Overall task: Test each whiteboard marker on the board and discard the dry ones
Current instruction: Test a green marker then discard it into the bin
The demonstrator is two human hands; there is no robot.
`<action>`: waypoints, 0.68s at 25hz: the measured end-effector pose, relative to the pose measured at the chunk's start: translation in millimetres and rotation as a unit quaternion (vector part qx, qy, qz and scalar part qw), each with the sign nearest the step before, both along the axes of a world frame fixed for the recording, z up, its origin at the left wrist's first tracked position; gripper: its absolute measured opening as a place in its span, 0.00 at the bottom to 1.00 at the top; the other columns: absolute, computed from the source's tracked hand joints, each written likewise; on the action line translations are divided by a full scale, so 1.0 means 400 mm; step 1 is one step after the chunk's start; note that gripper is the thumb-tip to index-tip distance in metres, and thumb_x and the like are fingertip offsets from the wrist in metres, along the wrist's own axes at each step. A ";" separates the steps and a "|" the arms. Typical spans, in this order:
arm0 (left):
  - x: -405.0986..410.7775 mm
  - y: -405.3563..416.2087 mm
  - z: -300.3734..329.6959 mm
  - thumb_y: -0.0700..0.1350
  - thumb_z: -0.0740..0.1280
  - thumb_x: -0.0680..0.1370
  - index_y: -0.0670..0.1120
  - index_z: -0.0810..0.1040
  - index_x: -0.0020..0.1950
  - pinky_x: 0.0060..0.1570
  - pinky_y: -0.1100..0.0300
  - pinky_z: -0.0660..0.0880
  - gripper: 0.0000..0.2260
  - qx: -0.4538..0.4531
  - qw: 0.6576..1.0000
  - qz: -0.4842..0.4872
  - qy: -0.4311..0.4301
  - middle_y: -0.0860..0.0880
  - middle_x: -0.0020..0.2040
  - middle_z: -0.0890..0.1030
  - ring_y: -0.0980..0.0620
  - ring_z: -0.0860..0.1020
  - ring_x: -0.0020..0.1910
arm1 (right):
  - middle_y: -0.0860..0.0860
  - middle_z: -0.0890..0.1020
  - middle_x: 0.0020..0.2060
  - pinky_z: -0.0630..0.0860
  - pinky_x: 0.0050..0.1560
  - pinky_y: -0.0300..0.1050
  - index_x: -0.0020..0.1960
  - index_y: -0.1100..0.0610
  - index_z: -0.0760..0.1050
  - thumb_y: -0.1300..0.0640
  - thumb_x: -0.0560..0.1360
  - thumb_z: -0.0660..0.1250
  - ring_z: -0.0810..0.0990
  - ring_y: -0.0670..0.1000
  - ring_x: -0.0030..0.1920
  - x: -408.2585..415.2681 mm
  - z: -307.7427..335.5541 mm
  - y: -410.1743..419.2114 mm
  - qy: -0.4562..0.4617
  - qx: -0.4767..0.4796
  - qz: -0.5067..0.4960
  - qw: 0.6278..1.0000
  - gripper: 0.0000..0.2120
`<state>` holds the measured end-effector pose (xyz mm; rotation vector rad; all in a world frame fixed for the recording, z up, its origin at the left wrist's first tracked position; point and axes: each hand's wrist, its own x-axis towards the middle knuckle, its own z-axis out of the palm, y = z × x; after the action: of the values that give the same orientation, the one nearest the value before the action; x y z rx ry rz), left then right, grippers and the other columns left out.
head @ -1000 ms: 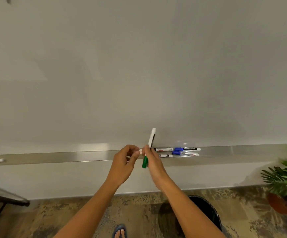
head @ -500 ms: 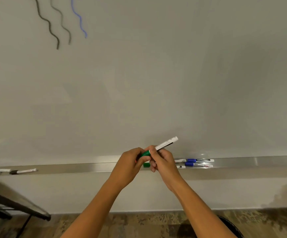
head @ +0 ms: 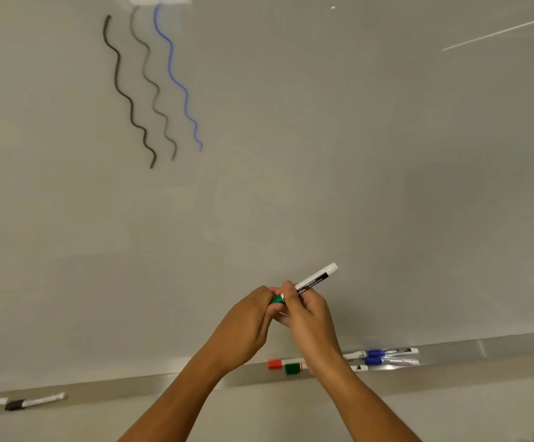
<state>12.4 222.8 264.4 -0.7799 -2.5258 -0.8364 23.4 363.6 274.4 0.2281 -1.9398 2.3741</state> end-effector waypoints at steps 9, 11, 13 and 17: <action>0.000 -0.091 0.078 0.56 0.49 0.84 0.52 0.74 0.57 0.50 0.70 0.70 0.17 0.032 0.999 -0.019 0.012 0.57 0.49 0.76 0.58 0.76 0.50 | 0.56 0.87 0.49 0.82 0.56 0.52 0.51 0.58 0.80 0.51 0.84 0.58 0.86 0.55 0.53 -0.003 0.094 -0.093 0.013 -0.021 -0.020 0.999 0.14; 0.018 -0.126 0.072 0.56 0.50 0.84 0.53 0.74 0.52 0.54 0.71 0.70 0.15 0.057 0.997 -0.039 -0.036 0.58 0.51 0.77 0.64 0.76 0.58 | 0.62 0.86 0.47 0.79 0.60 0.60 0.49 0.59 0.72 0.51 0.85 0.54 0.86 0.58 0.53 -0.011 0.129 -0.076 -0.015 -0.140 -0.044 0.989 0.14; 0.034 -0.159 0.055 0.57 0.50 0.83 0.52 0.75 0.51 0.60 0.66 0.72 0.17 0.066 0.993 -0.047 -0.082 0.58 0.57 0.78 0.66 0.71 0.67 | 0.60 0.87 0.48 0.72 0.69 0.60 0.48 0.55 0.69 0.49 0.86 0.50 0.84 0.54 0.57 -0.030 0.166 -0.040 0.012 -0.194 -0.080 0.978 0.15; 0.020 -0.207 0.086 0.61 0.55 0.81 0.49 0.76 0.44 0.53 0.67 0.74 0.19 0.106 0.993 -0.002 -0.046 0.56 0.48 0.81 0.62 0.78 0.58 | 0.51 0.85 0.59 0.66 0.74 0.57 0.50 0.54 0.75 0.48 0.85 0.51 0.79 0.50 0.65 -0.054 0.213 -0.028 0.062 -0.168 -0.039 0.983 0.16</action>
<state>20.2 139.9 298.8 -0.6906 -2.4612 -1.1442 1.8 352.4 359.7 0.2635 -1.4392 2.5172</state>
